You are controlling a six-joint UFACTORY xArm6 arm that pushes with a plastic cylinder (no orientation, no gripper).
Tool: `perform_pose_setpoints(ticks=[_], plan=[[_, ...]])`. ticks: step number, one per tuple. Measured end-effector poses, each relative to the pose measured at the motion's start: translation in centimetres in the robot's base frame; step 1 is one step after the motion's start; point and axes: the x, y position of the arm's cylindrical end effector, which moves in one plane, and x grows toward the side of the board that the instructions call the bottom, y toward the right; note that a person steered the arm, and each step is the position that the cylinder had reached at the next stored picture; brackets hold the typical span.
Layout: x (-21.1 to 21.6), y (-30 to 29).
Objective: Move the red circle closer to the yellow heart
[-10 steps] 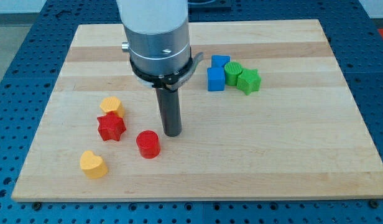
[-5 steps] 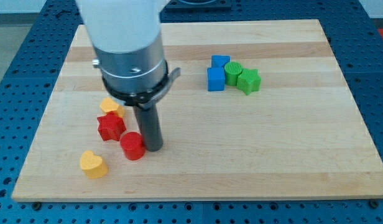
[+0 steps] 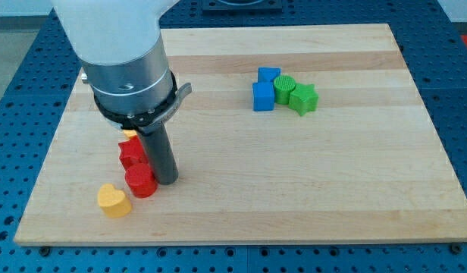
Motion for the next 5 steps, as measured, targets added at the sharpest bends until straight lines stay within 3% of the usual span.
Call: perform_pose_setpoints(ticks=[4, 5], plan=[[0.0, -2.3], [-0.6, 2.5]])
